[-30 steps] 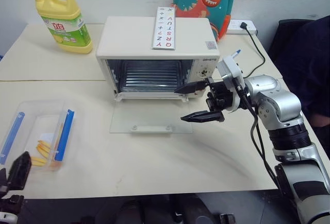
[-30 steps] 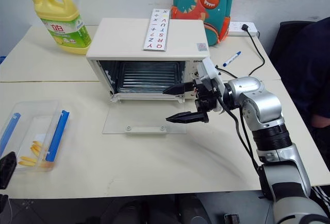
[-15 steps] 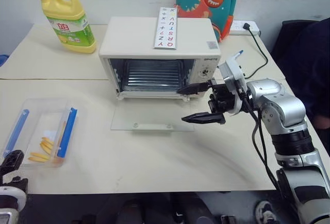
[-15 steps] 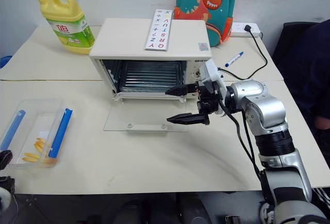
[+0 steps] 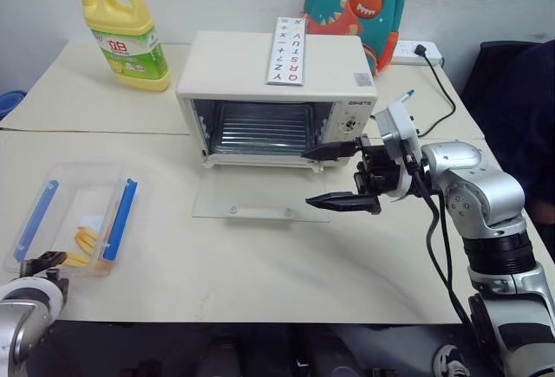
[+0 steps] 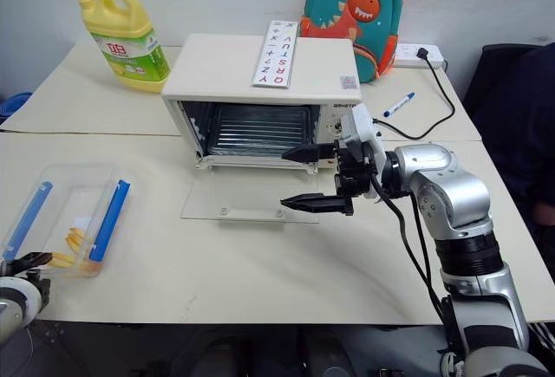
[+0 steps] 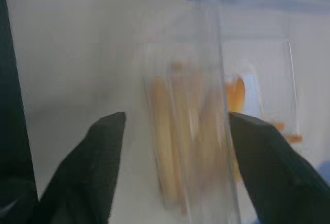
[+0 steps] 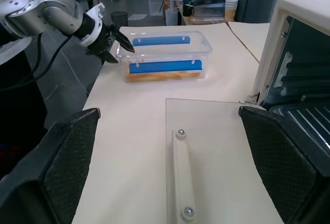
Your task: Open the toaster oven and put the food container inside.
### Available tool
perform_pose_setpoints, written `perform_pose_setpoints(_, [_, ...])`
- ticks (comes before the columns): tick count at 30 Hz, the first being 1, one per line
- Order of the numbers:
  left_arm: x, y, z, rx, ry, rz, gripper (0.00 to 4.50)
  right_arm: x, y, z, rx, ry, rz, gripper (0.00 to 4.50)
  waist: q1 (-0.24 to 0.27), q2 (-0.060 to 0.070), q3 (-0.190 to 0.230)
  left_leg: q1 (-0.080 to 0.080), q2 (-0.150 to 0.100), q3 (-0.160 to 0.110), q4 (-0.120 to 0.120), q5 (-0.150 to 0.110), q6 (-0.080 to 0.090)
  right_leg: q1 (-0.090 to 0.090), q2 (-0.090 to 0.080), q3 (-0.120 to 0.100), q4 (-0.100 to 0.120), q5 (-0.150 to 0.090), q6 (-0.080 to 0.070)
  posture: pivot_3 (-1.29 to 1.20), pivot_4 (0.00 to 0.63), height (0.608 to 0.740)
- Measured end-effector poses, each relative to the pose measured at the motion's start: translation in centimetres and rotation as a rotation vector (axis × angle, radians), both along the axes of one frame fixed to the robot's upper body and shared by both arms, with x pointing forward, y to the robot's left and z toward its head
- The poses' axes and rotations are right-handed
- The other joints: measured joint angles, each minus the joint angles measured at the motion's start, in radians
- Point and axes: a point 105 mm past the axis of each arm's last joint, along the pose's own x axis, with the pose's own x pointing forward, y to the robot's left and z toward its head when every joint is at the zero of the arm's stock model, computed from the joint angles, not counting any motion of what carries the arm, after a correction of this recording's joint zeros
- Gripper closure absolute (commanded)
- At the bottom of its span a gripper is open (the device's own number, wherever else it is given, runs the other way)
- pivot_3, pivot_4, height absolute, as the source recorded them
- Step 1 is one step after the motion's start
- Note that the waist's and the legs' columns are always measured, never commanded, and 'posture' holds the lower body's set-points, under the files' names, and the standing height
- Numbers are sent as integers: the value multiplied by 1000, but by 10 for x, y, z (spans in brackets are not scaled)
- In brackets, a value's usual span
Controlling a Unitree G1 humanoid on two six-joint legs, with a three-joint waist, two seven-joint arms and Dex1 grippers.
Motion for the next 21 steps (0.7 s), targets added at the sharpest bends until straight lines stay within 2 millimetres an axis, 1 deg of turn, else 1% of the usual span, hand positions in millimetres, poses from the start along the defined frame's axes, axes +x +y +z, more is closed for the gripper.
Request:
perform_pose_setpoints(3, [2, 4, 4, 10, -3, 14, 3054, -1, -3, 3, -2, -11, -16, 0, 2, 0, 0, 0, 0, 0, 0, 0, 0, 0, 0, 0, -1, 0, 0, 0, 150, 740])
perform_pose_setpoints(5, [4, 4, 5, 15, 1, 11, 3683, -4, -3, 0, -1, -7, -17, 0, 3, 0, 0, 0, 0, 0, 0, 0, 0, 0, 0, 0, -1, 0, 0, 0, 150, 740])
perform_pose_setpoints(7, [5, 3, 4, 19, 21, -13, 4225, -4, -4, -3, -7, 7, -24, 0, 2, 0, 0, 0, 0, 0, -1, 0, 0, 0, 0, 0, -1, 0, 0, 0, 150, 740])
perform_pose_setpoints(8, [6, 4, 1, 32, 48, -39, 4362, -4, -6, -4, -16, 19, -30, 0, 3, -1, 0, 0, 0, 0, -1, 0, 0, 0, 0, 0, -1, 0, 0, 0, 150, 740])
perform_pose_setpoints(9, [9, 6, 4, 63, 58, -69, 4432, -4, -8, -5, -25, 28, -37, 0, 3, -2, 1, 0, 1, -1, -1, 0, 0, 0, 0, -1, -1, 0, 0, 0, 150, 740])
perform_pose_setpoints(12, [15, 17, 12, 168, 118, -168, 4432, -6, -12, -6, -40, 63, -44, 0, 3, -2, 1, 0, 1, 0, -2, 0, 0, -1, 0, -1, -1, -2, -4, 0, 150, 740])
perform_pose_setpoints(14, [18, 27, 22, 235, 137, -217, 4432, -8, -14, -8, -58, 61, -48, 0, 3, -3, 2, 0, 1, -1, -3, 0, 0, -1, 0, -1, -1, -4, -7, 0, 150, 740])
perform_pose_setpoints(16, [29, 32, 37, 306, 118, -309, 4432, -8, -19, -11, -70, 55, -68, 0, 3, -4, 2, 0, 1, 0, -4, 0, 0, -1, 0, -1, -1, -4, -7, 0, 150, 740])
perform_pose_setpoints(17, [39, 30, 48, 360, 108, -394, 4432, -7, -23, -14, -84, 54, -87, 0, 9, -5, 4, 0, 0, -1, -4, 0, -1, -2, 0, -2, -1, -5, -8, 0, 150, 740])
perform_pose_setpoints(18, [44, 28, 58, 399, 94, -448, 4432, -7, -25, -16, -92, 52, -98, 0, 12, -5, 5, 0, 0, 0, -5, 1, -2, -2, 0, -2, -2, -6, -10, 0, 150, 740])
perform_pose_setpoints(19, [52, 23, 69, 439, 74, -537, 4432, -7, -29, -17, -92, 50, -113, 0, 18, -4, 6, 0, 0, 1, -5, 2, -4, -2, -1, -1, -3, -6, -10, 0, 150, 740])
perform_pose_setpoints(21, [64, 9, 83, 498, 57, -682, 4432, -6, -34, -19, -94, 43, -136, 0, 22, -3, 7, 0, -1, 2, -7, 3, -5, -3, -1, -1, -4, -6, -10, 0, 150, 740])
